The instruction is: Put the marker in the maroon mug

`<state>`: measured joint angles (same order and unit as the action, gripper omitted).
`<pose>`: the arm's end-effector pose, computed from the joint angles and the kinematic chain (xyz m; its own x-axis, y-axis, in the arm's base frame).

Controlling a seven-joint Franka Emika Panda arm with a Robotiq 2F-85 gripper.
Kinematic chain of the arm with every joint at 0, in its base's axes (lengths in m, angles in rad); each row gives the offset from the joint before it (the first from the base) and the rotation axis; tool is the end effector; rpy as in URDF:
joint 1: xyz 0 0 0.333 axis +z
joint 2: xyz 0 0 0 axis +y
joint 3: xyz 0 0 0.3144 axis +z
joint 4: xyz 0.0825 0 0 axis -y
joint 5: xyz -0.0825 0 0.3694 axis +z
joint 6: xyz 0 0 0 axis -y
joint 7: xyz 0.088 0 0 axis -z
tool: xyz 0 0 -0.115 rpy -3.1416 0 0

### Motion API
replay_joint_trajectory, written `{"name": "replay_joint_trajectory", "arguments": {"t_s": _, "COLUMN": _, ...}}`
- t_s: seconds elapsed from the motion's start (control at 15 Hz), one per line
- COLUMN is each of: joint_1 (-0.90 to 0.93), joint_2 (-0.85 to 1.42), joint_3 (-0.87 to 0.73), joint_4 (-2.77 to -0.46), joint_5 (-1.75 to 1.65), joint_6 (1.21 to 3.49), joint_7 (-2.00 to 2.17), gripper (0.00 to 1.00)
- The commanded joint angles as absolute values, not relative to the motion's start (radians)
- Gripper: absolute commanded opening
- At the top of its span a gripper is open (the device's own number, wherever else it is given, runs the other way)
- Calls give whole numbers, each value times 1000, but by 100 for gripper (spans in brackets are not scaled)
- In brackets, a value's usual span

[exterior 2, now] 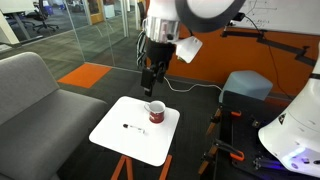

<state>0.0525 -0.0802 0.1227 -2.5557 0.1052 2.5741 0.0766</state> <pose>0.4424 0.0766 0.3075 0.9958 0.0098 0.0913 0.0156 -0.9979 -0.0622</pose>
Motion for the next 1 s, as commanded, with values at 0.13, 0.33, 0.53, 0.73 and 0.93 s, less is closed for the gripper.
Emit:
{"name": "replay_joint_trajectory", "arguments": {"t_s": 0.13, "joint_1": 70, "joint_2": 331, "joint_3": 89, "joint_4": -2295, "joint_5": 58, "joint_6": 2551, "joint_7": 63, "gripper": 100}}
{"name": "replay_joint_trajectory", "arguments": {"t_s": 0.33, "joint_1": 101, "joint_2": 509, "joint_3": 65, "joint_4": -2158, "joint_5": 28, "joint_6": 2567, "joint_7": 106, "gripper": 100}}
{"name": "replay_joint_trajectory", "arguments": {"t_s": 0.53, "joint_1": 134, "joint_2": 655, "joint_3": 36, "joint_4": -2026, "joint_5": 20, "joint_6": 2557, "joint_7": 146, "gripper": 100}}
{"name": "replay_joint_trajectory", "arguments": {"t_s": 0.73, "joint_1": 143, "joint_2": 786, "joint_3": 18, "joint_4": -1905, "joint_5": 26, "joint_6": 2547, "joint_7": 146, "gripper": 100}}
{"name": "replay_joint_trajectory", "arguments": {"t_s": 0.93, "joint_1": 138, "joint_2": 879, "joint_3": 3, "joint_4": -1806, "joint_5": 28, "joint_6": 2526, "joint_7": 134, "gripper": 100}}
